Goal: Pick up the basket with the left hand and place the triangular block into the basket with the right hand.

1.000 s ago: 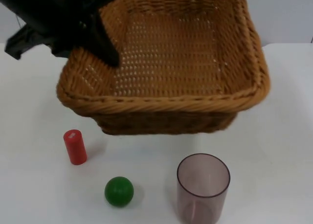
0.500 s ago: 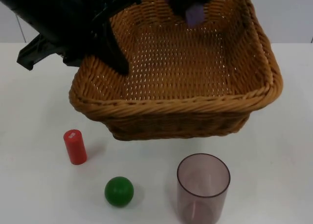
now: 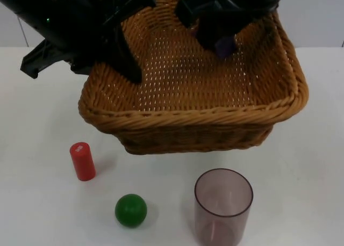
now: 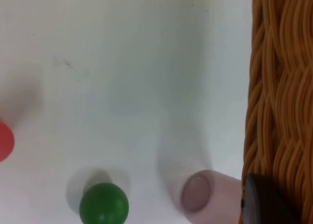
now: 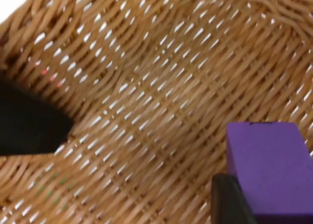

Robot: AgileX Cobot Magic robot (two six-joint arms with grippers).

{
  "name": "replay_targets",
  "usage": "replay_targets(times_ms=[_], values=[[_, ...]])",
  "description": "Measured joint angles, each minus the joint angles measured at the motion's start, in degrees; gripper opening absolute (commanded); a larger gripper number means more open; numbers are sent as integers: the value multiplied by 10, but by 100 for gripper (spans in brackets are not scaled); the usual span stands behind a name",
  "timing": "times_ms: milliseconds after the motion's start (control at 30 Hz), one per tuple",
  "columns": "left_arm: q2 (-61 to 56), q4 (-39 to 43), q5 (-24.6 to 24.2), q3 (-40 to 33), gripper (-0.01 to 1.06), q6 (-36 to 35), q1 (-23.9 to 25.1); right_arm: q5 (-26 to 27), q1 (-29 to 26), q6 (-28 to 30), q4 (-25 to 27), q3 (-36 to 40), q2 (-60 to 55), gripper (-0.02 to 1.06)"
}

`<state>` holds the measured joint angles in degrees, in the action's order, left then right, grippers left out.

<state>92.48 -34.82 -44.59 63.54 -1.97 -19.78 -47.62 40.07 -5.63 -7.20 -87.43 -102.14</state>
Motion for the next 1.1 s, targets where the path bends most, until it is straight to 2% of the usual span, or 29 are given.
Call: replay_targets(times_ms=[133, 200, 233, 267, 300, 367, 400, 433, 467, 500, 900, 1100], values=[[0, 0, 2, 0, 0, 0, 0, -13, 0, 2, 0, 0, 0, 3], [0, 0, 2, 0, 0, 0, 0, -16, 0, 2, 0, 0, 0, 13], [0, 0, 2, 0, 0, 0, 0, -16, 0, 2, 0, 0, 0, 25], [0, 0, 2, 0, 0, 0, 0, -17, 0, 2, 0, 0, 0, 25], [0, 0, 1, 0, 0, 0, 0, -18, 0, 2, 0, 0, 0, 34], [0, 0, 0, 0, 0, 1, 0, -18, 0, 2, 0, 0, 0, 60], [0, 0, 0, 0, 0, 1, 0, -18, 0, 2, 0, 0, 0, 77], [0, 0, -1, 0, 0, 1, 0, -18, 0, 2, 0, 0, 0, 77], [0, 0, -1, 0, 0, 1, 0, -15, 0, 4, 0, 0, 0, 94], [0, 0, -1, 0, 0, 1, 0, -11, 0, 6, 0, 0, 0, 105], [1, 0, -2, 0, 0, 5, 0, 24, 0, 8, -2, 0, 13, 105], [1, 0, -3, 0, 0, 5, 0, 45, -1, -11, -45, 1, 84, 105]])
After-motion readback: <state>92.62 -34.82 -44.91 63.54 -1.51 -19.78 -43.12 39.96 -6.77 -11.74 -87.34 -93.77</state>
